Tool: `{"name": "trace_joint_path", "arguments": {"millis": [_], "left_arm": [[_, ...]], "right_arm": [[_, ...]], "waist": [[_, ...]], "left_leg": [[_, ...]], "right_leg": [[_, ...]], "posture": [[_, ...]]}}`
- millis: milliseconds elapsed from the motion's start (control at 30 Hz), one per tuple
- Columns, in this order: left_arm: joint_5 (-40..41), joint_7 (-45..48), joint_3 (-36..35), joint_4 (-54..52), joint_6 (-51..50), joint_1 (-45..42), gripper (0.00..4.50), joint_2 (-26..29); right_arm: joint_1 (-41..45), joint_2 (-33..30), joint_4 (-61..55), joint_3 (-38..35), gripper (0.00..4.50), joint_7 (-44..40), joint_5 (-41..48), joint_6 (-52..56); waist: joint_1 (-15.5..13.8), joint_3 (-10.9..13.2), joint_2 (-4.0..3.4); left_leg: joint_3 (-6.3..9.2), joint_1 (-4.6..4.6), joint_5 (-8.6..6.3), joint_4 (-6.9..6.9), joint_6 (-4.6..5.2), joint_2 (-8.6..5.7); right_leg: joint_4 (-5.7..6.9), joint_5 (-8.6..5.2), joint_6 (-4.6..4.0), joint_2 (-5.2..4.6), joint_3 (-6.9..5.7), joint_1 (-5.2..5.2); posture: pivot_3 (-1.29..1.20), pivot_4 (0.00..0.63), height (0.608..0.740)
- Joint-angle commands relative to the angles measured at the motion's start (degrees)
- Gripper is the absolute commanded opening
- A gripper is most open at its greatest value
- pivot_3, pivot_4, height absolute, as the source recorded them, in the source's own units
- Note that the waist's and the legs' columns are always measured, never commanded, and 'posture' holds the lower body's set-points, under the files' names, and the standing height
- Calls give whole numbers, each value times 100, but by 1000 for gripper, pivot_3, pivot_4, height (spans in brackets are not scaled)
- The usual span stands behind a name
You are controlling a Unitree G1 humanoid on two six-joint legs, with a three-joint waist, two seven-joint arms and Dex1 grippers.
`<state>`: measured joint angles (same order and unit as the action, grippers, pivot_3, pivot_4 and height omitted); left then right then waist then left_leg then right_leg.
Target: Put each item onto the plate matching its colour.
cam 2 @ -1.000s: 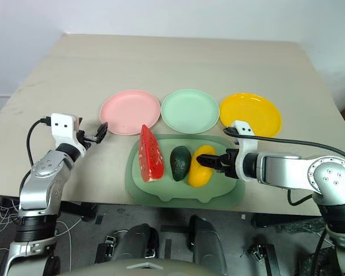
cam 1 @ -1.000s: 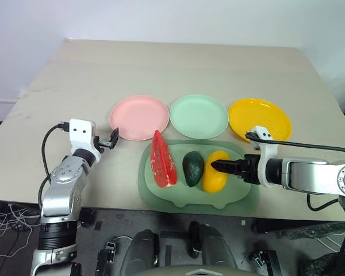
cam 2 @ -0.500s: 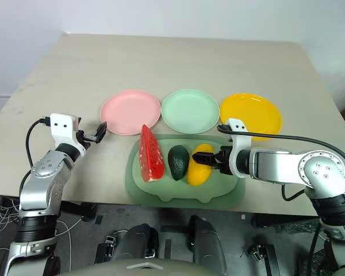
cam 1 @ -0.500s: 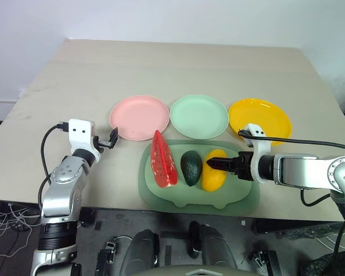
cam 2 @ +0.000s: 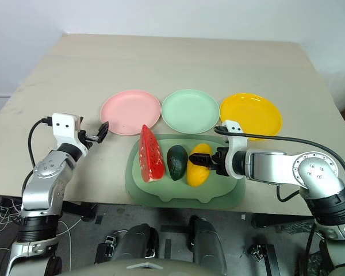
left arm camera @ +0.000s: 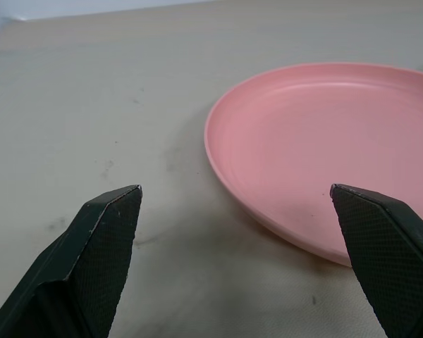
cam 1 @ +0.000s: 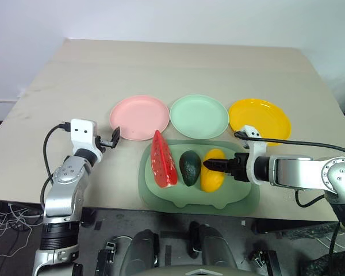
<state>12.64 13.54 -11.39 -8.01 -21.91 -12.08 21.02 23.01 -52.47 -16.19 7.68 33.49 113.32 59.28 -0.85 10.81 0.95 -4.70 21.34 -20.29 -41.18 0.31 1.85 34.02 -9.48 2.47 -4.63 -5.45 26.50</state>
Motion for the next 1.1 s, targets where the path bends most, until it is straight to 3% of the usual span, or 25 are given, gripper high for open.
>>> {"name": "trace_joint_path", "arguments": {"millis": [33, 100, 300, 600, 733, 967, 1100], "left_arm": [[-48, -3, -29, -141, 144, -67, 4500, 15], [-52, -7, -32, -149, 138, -63, 4500, 13], [-53, -7, -45, -182, 132, -24, 4500, 15], [-47, 15, -91, -188, 122, -26, 4500, 61], [-51, 7, -97, -196, 113, -44, 4500, 64], [-66, -25, -75, -236, 93, -106, 4500, 47], [-74, -55, -82, -335, 58, -71, 4500, 32]], "right_arm": [[-105, 12, 139, -21, 3681, 155, -32, 35], [-129, -4, 145, -74, 3160, 104, -32, 54], [-264, -83, 145, -313, 3135, -75, -32, 104], [445, -995, 665, -842, 3135, -1091, -305, 463], [1148, -989, 1286, -869, 3135, -1759, -1225, 609], [2799, -531, 3275, -45, 3135, -3258, -4610, 231], [3295, -176, 4264, 535, 3135, -4347, -6372, -401]], "waist": [[-3, 0, 0], [-6, -1, 1], [-9, -1, 2], [19, 2, 1], [10, 3, -1], [6, 3, -1], [16, 3, -1]], "left_leg": [[0, 0, 0, 0, 0, 0], [0, 0, 0, 0, 1, 0], [0, 1, -2, -1, 3, -1], [-4, 7, -3, 0, 6, 0], [-11, 8, -3, 4, 6, 4], [-16, 17, -4, 3, 8, -1], [-19, 18, -5, 9, 8, -1]], "right_leg": [[0, 0, 0, 0, 0, 0], [0, 0, 0, -1, 0, -1], [-2, 0, 1, -2, 0, -1], [-3, -1, 1, -2, 0, 9], [-2, -1, 1, 6, 6, 17], [-4, 0, 1, -1, 8, 24], [-3, 0, 1, 2, 8, 29]], "posture": [[0, 150, 740], [0, 150, 740], [0, 150, 740], [0, 150, 740], [0, 150, 740], [0, 150, 740], [0, 150, 740]]}}
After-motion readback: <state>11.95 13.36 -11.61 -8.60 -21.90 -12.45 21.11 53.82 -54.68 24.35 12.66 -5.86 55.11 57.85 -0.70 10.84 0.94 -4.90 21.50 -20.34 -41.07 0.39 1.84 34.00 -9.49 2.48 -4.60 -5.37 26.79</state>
